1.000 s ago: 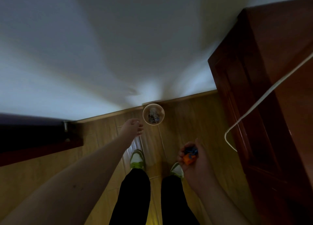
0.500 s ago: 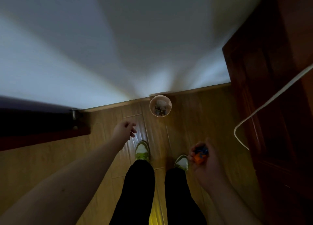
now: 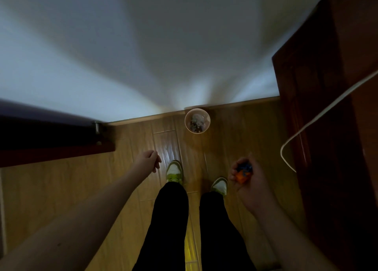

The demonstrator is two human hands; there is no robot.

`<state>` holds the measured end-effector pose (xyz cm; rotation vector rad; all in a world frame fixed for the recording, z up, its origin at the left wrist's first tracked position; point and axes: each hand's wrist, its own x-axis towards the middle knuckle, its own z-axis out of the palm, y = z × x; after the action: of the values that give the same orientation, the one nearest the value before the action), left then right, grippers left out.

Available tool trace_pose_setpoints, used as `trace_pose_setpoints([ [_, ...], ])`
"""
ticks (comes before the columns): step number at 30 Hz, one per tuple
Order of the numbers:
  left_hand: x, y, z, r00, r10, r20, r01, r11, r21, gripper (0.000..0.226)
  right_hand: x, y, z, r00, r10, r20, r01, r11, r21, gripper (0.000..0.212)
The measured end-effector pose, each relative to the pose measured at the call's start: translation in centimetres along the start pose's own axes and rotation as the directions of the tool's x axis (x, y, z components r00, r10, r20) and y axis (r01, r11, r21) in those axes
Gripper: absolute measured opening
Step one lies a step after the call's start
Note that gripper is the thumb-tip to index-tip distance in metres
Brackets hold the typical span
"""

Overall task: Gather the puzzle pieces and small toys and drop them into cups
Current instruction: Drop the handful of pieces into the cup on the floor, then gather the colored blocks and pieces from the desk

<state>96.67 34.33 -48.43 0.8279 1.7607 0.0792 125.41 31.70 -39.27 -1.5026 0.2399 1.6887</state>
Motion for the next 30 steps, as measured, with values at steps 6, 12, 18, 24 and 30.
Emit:
trace_pose_setpoints([
  [6, -5.5, 2.6, -4.6, 0.994, 0.063, 0.093, -0.073, 0.992, 0.105, 0.023, -6.5, -2.2, 2.0, 0.998, -0.055, -0.009, 0.054, 0.995, -0.085, 0.037],
  [12, -12.0, 6.2, -10.1, 0.969, 0.221, 0.114, -0.239, 0.953, 0.186, 0.017, -13.5, -4.3, 3.1, 0.993, -0.117, 0.017, 0.118, 0.990, -0.077, 0.036],
  [18, -17.3, 11.5, -15.1, 0.906, 0.418, 0.069, -0.416, 0.847, 0.330, 0.032, -20.0, -6.3, 3.7, 0.975, -0.223, -0.001, 0.223, 0.975, 0.019, 0.036],
  [24, -19.2, 14.1, -14.5, 0.865, 0.463, 0.193, -0.501, 0.816, 0.288, 0.024, -22.4, -6.4, 2.7, 0.962, -0.268, -0.049, 0.273, 0.940, 0.207, 0.034],
  [30, -22.6, 18.3, -8.4, 0.771, 0.519, 0.369, -0.625, 0.727, 0.283, 0.024, -25.8, -6.4, -0.4, 0.929, -0.349, -0.124, 0.370, 0.882, 0.291, 0.033],
])
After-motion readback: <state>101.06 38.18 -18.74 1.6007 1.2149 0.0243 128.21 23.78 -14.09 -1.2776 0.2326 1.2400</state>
